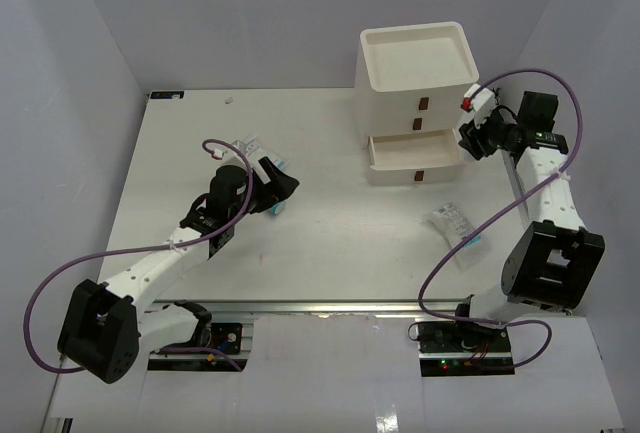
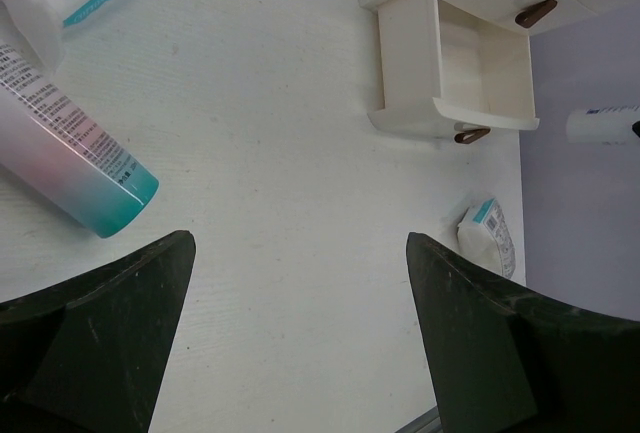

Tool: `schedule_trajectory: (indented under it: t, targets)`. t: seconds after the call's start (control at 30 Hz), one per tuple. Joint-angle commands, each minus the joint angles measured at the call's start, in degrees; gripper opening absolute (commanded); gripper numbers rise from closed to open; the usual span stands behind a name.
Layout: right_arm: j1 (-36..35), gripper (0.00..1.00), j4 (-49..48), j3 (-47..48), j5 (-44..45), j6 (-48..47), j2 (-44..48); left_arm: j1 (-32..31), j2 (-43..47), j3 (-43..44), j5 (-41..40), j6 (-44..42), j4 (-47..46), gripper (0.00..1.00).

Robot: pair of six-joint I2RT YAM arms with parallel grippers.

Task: Organize the makeup

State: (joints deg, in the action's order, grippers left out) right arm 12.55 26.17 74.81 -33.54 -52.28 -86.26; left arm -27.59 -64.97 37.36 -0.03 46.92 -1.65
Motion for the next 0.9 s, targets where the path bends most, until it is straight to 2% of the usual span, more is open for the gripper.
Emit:
schedule_trajectory:
  t: [0.0,0.2,0.47,0.67,0.87]
  targets:
    - [-7.86,0.13,1.87,4.75,7.75,-6.61,1.07,0.17,0.54,2.27,-0.56,-0.47,1.1,0.98]
    - [-16.28,0.13,0.14,8.16,17.48,-10.17,-4.55,0.17,1.53,2.56,-1.32,-0.34,3.64,0.98]
    - [-20.62,0.17,-3.81,6.5,27.35,-16.59,-10.58,0.17,3.87,1.93,-3.13,0.1,5.86,0.98]
    - [-22.67,0.35,-6.17,5.44,30.95,-19.1,-12.67,0.17,3.28,2.04,-3.06,0.72,6.17,0.98]
    - [-23.7,0.44,-6.22,4.8,32.09,-19.7,-14.56,0.17,2.39,2.69,-3.0,0.78,6.85,0.97]
